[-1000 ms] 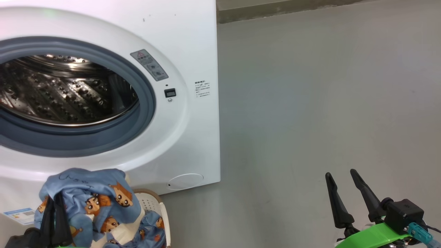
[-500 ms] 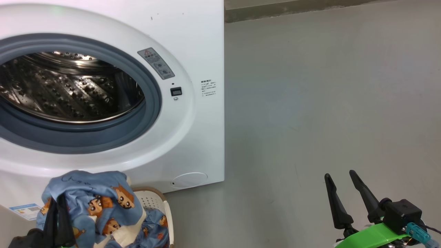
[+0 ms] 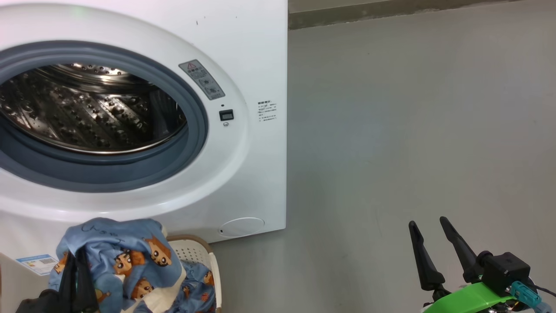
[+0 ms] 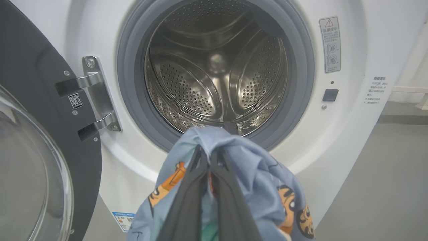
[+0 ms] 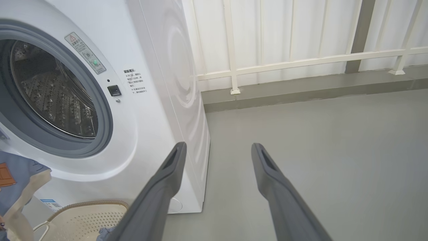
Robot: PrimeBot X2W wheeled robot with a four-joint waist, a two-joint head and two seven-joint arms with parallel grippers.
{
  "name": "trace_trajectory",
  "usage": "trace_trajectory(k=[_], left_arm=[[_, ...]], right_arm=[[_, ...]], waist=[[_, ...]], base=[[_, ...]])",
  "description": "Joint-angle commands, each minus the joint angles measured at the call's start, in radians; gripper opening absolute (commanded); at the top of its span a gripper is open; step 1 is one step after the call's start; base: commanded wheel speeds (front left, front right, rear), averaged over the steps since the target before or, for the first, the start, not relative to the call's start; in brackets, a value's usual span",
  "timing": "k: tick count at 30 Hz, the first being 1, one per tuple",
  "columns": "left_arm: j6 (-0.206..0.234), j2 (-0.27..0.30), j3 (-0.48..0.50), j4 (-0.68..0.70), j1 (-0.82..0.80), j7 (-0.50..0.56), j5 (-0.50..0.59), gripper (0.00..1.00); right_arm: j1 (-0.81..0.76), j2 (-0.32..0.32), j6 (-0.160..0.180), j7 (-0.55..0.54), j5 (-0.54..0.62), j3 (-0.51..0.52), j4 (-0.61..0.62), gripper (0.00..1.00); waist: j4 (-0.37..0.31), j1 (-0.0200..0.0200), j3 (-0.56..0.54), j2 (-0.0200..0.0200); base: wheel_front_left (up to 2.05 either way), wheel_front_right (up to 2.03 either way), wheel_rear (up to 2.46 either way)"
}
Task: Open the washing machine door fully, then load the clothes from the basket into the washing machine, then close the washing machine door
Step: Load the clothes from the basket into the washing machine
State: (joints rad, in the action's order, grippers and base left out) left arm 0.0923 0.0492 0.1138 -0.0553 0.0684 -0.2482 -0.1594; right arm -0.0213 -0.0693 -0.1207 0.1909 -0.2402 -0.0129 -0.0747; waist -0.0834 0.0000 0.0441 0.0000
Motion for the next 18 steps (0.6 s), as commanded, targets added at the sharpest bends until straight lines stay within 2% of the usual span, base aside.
trace_trajectory(k=[1,18], left_arm=[[-0.001,0.009,0.036,0.019,-0.011,-0.014,0.012,0.00],[-0.009,0.004,0.030,0.010,-0.008,-0.014,0.012,0.00]], right_arm=[[0.038,-0.012,-0.010,0.006,0.002,-0.025,0.020,1.00],[0.036,-0.022,-0.010,0.010,-0.004,-0.030,0.009,1.00]], waist=[[0.001,0.0000,0.000,0.0000],[0.016,0.0000,0.001,0.0000]], base=[[0.00,0.00,0.00],[0.00,0.00,0.00]])
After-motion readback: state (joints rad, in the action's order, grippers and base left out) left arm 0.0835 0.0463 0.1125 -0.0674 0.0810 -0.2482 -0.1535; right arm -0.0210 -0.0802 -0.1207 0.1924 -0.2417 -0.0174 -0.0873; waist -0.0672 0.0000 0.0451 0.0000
